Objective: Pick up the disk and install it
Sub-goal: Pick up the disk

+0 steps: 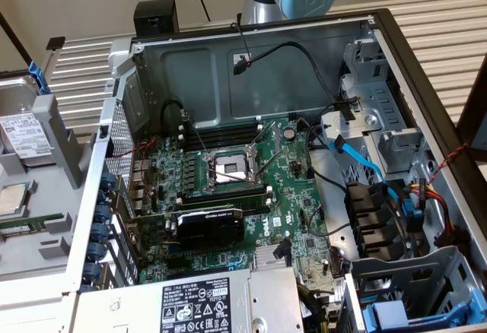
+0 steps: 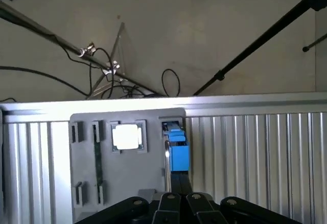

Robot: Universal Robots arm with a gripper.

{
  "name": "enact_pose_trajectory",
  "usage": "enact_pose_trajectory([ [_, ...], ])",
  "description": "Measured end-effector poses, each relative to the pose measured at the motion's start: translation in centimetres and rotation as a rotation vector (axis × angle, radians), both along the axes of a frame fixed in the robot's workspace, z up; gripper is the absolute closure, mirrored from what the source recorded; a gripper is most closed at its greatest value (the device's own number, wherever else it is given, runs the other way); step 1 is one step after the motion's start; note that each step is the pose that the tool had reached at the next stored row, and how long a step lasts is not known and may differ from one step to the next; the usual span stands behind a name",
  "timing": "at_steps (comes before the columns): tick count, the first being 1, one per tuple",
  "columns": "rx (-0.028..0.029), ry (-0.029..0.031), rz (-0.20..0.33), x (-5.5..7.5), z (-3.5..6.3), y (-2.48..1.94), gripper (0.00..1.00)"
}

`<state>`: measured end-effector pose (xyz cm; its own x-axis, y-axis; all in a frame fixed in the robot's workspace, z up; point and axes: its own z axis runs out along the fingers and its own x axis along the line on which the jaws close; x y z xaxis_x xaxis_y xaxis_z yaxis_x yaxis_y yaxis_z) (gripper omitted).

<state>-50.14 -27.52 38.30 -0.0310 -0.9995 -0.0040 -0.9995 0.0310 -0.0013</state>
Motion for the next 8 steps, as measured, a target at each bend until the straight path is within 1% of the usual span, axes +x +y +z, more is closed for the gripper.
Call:
enact_pose_trajectory([
  [3, 0.0001, 0.0008, 0.009, 0.00, -0.01, 0.00, 0.89],
  [5, 0.0021, 0.0049, 0.012, 0.00, -0.01, 0.00, 0.89],
  [6, 0.0051, 0.0061, 0.013, 0.00, -0.01, -0.01, 0.89],
  [7, 0.0110, 0.0075, 0.016, 0.00, 0.00, -0.01, 0.89],
  [8, 0.0186, 0.0090, 0.020, 0.00, 0.01, 0.00, 0.89],
])
